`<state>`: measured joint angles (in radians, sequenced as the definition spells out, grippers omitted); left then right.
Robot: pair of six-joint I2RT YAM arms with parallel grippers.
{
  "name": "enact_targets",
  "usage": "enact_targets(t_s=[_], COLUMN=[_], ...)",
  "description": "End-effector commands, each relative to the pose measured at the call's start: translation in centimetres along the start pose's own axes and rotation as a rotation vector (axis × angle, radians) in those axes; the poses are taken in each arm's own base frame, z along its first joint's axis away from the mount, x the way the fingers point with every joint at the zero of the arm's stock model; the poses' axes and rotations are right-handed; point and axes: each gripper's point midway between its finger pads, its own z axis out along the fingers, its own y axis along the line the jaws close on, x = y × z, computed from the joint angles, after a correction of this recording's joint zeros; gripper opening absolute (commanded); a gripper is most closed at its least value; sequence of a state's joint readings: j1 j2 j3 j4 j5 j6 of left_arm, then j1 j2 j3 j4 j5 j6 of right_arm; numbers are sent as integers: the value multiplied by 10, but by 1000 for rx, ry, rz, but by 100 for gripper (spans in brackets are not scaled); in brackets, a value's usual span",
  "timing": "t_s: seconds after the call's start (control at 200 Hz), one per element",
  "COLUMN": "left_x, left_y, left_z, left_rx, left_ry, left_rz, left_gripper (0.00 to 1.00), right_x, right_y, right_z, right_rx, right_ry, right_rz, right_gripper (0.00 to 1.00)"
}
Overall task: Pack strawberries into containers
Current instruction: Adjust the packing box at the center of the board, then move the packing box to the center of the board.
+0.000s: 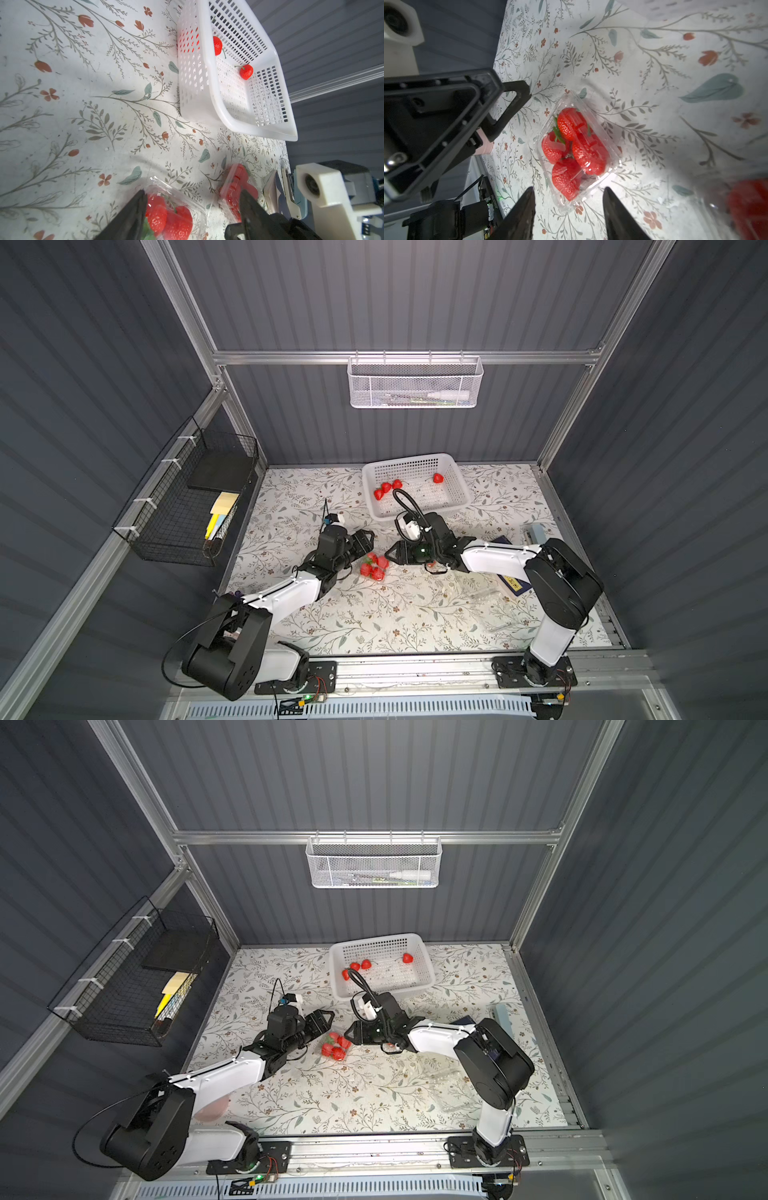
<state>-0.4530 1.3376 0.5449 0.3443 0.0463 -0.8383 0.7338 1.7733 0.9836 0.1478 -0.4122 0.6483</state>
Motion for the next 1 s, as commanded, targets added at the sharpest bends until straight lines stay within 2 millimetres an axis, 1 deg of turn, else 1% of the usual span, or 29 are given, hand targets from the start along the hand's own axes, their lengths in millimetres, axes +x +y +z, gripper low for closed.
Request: enact_targets(t_s=[0.0,0.05,0.09,0.105,0.145,0.2,0.245,0.305,0.35,0.42,0.47,0.515,0.53,0.58,0.68,0.755,0.825,0.835,0.85,0.956,0.996], left_x=[-3,-11,-23,-31,-38,-47,-54,-62,-65,-64,-61,-60,-58,-58,-56,-55,-54,-54,-54,-54,-54], left_y=[0,-4,-8,-11,-20,-30,-41,-58,-72,-96,-111,-127,-130,-145,-165,-170,-169,-169,-169,-165,-164], left_z=[-9,-13,-15,-16,-17,-17,-17,-16,-13,-8,-4,-1,1,3,5,7,9,9,8,8,8], left_rx=[-17,-21,-30,-29,-17,0,24,59,77,88,100,122,123,148,178,187,184,183,182,164,162], left_ry=[-20,-45,-84,-116,-134,-153,-172,-194,-209,-228,-234,-239,-238,-248,-265,-263,-261,-262,-262,-268,-269], left_rz=[30,49,88,84,90,102,112,125,141,173,195,210,216,227,244,253,260,260,261,265,266], left_gripper=[72,71,70,69,68,65,61,58,57,56,56,56,56,56,56,56,56,56,56,56,56], right_x=[-1,-2,-6,-7,-9,-11,-14,-18,-20,-22,-21,-22,-17,-16,-17,-22,-23,-29,-31,-37,-41], right_y=[-12,-14,-24,-27,-34,-46,-56,-70,-83,-102,-115,-126,-130,-140,-151,-159,-163,-162,-163,-165,-165], right_z=[-17,-28,-41,-45,-60,-81,-99,-124,-140,-157,-164,-167,-168,-169,-159,-150,-141,-138,-135,-114,-109], right_rx=[76,105,175,199,261,341,407,496,563,629,665,694,711,728,745,763,762,752,747,694,680], right_ry=[-19,-27,-56,-59,-71,-87,-108,-142,-158,-171,-164,-161,-138,-122,-93,-82,-61,-78,-83,-89,-100], right_rz=[-13,-26,-37,-37,-44,-49,-46,-40,-40,-10,29,64,78,100,110,108,122,119,122,128,128], right_gripper=[52,49,45,43,35,20,13,9,8,8,8,7,7,7,7,7,7,7,7,7,7])
